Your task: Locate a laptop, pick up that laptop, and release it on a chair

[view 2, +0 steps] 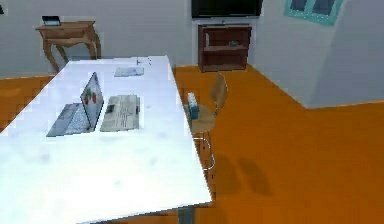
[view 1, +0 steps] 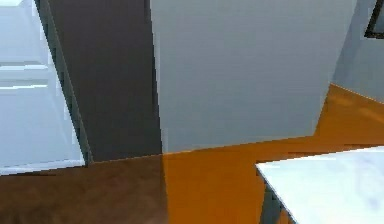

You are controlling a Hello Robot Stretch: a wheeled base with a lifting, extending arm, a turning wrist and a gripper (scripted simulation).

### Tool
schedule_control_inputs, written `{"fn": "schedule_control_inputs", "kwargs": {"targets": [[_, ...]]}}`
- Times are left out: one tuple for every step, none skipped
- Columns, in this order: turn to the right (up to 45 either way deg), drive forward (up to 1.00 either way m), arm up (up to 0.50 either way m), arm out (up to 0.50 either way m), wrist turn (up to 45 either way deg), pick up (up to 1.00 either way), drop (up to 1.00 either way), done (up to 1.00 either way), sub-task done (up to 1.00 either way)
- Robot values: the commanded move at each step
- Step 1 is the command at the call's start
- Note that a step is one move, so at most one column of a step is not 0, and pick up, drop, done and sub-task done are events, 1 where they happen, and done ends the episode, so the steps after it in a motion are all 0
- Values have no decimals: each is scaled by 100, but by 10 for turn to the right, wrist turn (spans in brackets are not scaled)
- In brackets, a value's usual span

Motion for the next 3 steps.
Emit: {"fn": "schedule_control_inputs", "kwargs": {"targets": [[-60,0,0,0,0,0,0,0,0],[0,5,0,0,0,0,0,0,0],[-180,0,0,0,0,0,0,0,0]]}}
